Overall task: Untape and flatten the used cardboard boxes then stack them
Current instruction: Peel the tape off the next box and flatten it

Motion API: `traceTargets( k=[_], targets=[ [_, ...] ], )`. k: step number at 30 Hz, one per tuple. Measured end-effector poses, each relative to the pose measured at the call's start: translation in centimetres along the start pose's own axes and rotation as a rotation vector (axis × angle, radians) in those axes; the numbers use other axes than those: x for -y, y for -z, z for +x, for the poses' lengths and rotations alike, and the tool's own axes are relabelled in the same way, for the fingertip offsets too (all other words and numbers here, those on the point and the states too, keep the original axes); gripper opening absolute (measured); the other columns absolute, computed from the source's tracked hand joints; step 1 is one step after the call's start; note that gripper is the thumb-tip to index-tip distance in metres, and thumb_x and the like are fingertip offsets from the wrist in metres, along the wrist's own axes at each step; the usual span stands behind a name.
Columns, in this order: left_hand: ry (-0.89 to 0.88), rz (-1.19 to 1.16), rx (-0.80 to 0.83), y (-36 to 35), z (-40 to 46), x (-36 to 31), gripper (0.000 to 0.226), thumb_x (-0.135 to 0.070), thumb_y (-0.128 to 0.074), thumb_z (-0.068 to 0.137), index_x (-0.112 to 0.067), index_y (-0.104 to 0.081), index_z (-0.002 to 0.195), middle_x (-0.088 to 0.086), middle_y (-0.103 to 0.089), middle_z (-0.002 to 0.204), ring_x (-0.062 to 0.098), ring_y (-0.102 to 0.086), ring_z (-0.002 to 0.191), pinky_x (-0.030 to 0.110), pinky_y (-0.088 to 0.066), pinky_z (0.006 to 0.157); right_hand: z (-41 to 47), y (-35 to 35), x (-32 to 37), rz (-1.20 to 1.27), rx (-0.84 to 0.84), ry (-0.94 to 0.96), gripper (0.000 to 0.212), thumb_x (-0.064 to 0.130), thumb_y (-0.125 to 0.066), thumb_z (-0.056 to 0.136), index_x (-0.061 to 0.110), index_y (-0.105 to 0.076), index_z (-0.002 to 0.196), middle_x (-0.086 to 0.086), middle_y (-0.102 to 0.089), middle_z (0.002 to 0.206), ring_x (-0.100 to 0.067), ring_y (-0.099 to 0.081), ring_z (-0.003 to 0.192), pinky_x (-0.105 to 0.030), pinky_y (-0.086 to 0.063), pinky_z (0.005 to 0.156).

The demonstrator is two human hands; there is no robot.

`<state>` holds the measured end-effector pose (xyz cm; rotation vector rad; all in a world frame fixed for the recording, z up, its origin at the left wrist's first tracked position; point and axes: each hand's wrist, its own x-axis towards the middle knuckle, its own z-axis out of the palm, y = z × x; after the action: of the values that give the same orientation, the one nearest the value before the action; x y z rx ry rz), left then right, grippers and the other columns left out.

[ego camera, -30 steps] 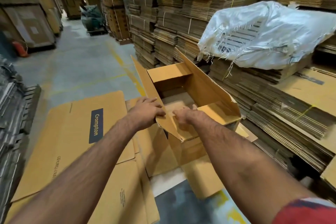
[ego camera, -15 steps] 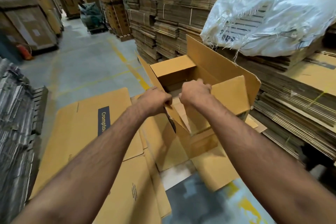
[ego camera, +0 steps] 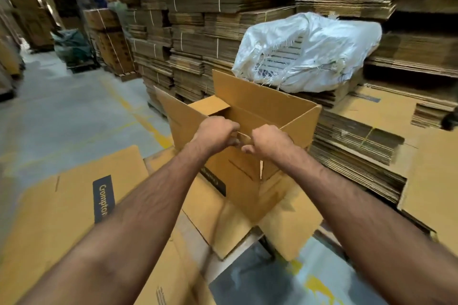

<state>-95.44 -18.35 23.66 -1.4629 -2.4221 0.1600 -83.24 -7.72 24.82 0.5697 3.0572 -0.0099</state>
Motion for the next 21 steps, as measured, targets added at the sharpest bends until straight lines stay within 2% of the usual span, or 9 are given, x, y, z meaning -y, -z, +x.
traceTargets(
  k=[3,5,9,12,15,17,19,21],
  targets=[
    [-0.07,-0.112,-0.159,0.5,2.5,-0.2,0.041,-0.052,-0.064,0.085,-0.018,-0.058,0.107,0.004,-0.065,0.106,0.026,-0.059,0.102,0.038,-0.044,0.084,-0.1,1.8,-2.5,-0.032,-0.16,0.044,0.041,0.045,-0.053,0.098,0.006,-0.067,0.099,-0.008,-0.06,0.086,-0.027,-0.058,0.089,-0.037,-0.054,0.077],
    [-0.059,-0.147,-0.234,1.2,3.9,0.1,0.047,-0.044,-0.068,0.084,-0.017,-0.056,0.121,0.006,-0.063,0.115,0.028,-0.057,0.108,0.039,-0.043,0.093,0.0,3.4,-4.5,-0.054,-0.276,0.046,0.041,0.044,-0.051,0.099,0.007,-0.068,0.099,-0.006,-0.059,0.085,-0.023,-0.048,0.086,-0.037,-0.052,0.075],
    [0.098,-0.177,-0.351,2.6,5.5,2.9,0.059,-0.031,-0.073,0.082,-0.023,-0.049,0.135,0.003,-0.06,0.124,0.025,-0.053,0.116,0.038,-0.042,0.101,-0.2,7.2,-7.7,-0.063,-0.459,0.076,0.037,0.043,-0.051,0.099,0.012,-0.07,0.102,-0.001,-0.063,0.095,-0.018,-0.041,0.092,-0.037,-0.047,0.079],
    [0.247,-0.206,-0.288,3.2,5.7,6.7,0.058,-0.03,-0.07,0.085,-0.023,-0.046,0.137,0.005,-0.058,0.128,0.026,-0.053,0.118,0.04,-0.042,0.102,-0.3,10.3,-10.2,-0.041,-0.553,0.144,0.031,0.038,-0.058,0.096,0.011,-0.072,0.095,0.001,-0.057,0.085,-0.02,-0.044,0.09,-0.036,-0.041,0.075],
    [0.402,-0.163,-0.147,3.5,4.3,11.4,0.051,-0.037,-0.068,0.087,-0.019,-0.049,0.13,0.009,-0.06,0.123,0.029,-0.055,0.114,0.04,-0.045,0.097,-0.4,12.3,-13.2,0.027,-0.655,0.24,0.024,0.03,-0.068,0.091,0.008,-0.073,0.083,0.004,-0.049,0.074,-0.024,-0.047,0.082,-0.036,-0.04,0.072],
    [0.466,-0.15,-0.098,3.7,3.0,13.9,0.042,-0.043,-0.069,0.086,-0.018,-0.054,0.116,0.008,-0.063,0.117,0.029,-0.058,0.109,0.038,-0.048,0.089,-0.1,13.0,-15.0,0.009,-0.719,0.294,0.023,0.028,-0.072,0.088,0.008,-0.072,0.077,0.006,-0.048,0.069,-0.023,-0.045,0.075,-0.039,-0.044,0.071],
    [0.43,-0.158,-0.101,4.7,2.0,14.8,0.032,-0.046,-0.069,0.085,-0.022,-0.053,0.097,0.006,-0.066,0.11,0.026,-0.06,0.102,0.037,-0.05,0.083,0.4,13.4,-16.2,0.009,-0.748,0.322,0.023,0.028,-0.073,0.087,0.008,-0.071,0.074,0.007,-0.048,0.068,-0.022,-0.044,0.073,-0.039,-0.045,0.07],
    [0.374,-0.108,-0.164,6.0,1.4,14.7,0.03,-0.049,-0.068,0.084,-0.025,-0.049,0.09,0.002,-0.066,0.105,0.024,-0.061,0.097,0.038,-0.05,0.08,1.1,13.4,-17.5,0.031,-0.737,0.332,0.025,0.028,-0.074,0.086,0.009,-0.068,0.071,0.007,-0.048,0.067,-0.021,-0.044,0.071,-0.033,-0.038,0.066]
  ],
)
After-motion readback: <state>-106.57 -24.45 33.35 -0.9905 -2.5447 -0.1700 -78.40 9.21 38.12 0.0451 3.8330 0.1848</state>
